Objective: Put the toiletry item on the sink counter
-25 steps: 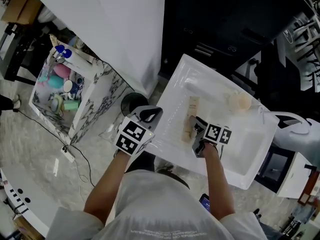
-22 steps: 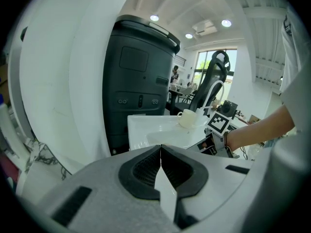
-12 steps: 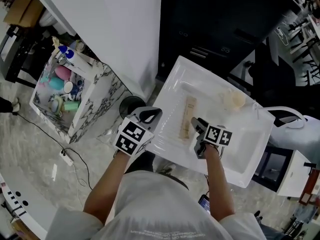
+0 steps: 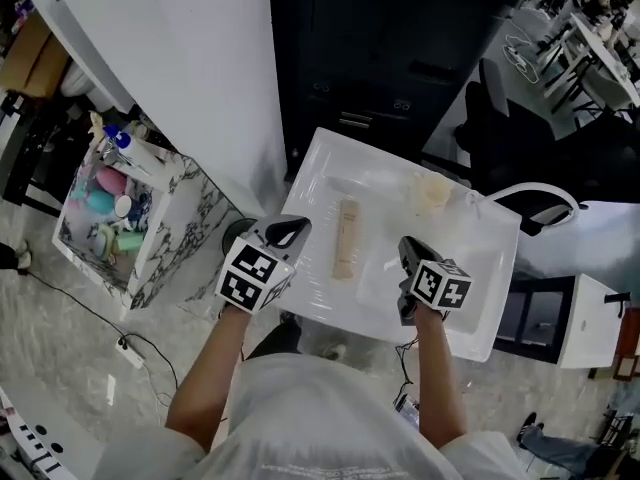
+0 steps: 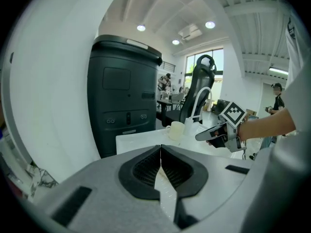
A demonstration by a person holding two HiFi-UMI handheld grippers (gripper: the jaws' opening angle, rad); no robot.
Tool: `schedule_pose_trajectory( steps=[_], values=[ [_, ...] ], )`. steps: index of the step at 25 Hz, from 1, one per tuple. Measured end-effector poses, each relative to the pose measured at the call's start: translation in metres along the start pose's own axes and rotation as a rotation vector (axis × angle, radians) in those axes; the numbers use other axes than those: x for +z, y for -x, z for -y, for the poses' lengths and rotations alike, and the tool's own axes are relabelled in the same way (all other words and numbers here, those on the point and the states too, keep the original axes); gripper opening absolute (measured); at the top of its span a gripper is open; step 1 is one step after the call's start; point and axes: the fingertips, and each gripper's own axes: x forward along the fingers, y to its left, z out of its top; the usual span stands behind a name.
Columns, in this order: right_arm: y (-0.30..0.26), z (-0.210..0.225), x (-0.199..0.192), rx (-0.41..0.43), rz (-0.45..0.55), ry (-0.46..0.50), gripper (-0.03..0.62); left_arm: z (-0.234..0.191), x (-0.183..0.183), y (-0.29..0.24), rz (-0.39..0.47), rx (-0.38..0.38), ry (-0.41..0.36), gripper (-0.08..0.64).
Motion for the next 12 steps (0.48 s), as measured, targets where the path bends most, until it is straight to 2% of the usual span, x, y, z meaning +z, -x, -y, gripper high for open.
schedule_pose_trajectory(
  steps=[2,4,12],
  values=[
    [0.022,0.007,0.013,-0.026,0.044,0.016,0.0,0.008,0.015,-0.002,0.023,-0.012,-0.019,0.011],
    [0.044,0.011,0.029,-0.041,0.092,0.049,-0.003,0.015,0.033,-0.004,0.053,-0.026,-0.041,0.011],
    [0.142,0.008,0.103,-0.123,0.306,0.298,-0.003,0.043,0.101,-0.004,0.164,-0.08,-0.134,0.011]
  ],
)
